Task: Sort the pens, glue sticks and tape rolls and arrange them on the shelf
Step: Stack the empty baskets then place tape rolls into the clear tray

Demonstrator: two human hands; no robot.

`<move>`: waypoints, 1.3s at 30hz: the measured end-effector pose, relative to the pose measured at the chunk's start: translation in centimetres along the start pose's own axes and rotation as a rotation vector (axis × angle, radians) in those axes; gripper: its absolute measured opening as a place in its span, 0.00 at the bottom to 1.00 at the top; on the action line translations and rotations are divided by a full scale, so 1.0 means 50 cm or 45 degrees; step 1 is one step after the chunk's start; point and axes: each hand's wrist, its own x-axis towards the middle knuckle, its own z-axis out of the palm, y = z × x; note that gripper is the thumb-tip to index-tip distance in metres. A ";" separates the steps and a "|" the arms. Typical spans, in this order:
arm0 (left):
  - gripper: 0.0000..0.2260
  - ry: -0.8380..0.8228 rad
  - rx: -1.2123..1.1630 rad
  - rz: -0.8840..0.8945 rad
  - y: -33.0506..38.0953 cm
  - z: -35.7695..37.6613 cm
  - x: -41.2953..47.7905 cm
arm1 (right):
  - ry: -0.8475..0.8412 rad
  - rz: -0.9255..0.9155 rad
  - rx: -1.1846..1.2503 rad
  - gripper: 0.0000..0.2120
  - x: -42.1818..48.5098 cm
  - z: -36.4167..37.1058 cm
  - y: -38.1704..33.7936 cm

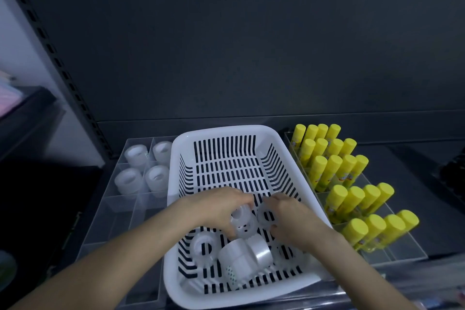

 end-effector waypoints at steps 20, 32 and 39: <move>0.15 0.786 -0.659 -0.420 -0.102 -0.045 -0.227 | 0.330 -0.079 0.397 0.22 0.041 -0.105 -0.161; 0.15 0.985 -0.901 -0.735 -0.238 0.042 -0.467 | -0.073 -0.512 -0.036 0.13 0.163 -0.008 -0.463; 0.17 1.003 -1.012 -0.708 -0.253 0.064 -0.473 | -0.032 -0.563 -0.555 0.18 0.181 0.036 -0.510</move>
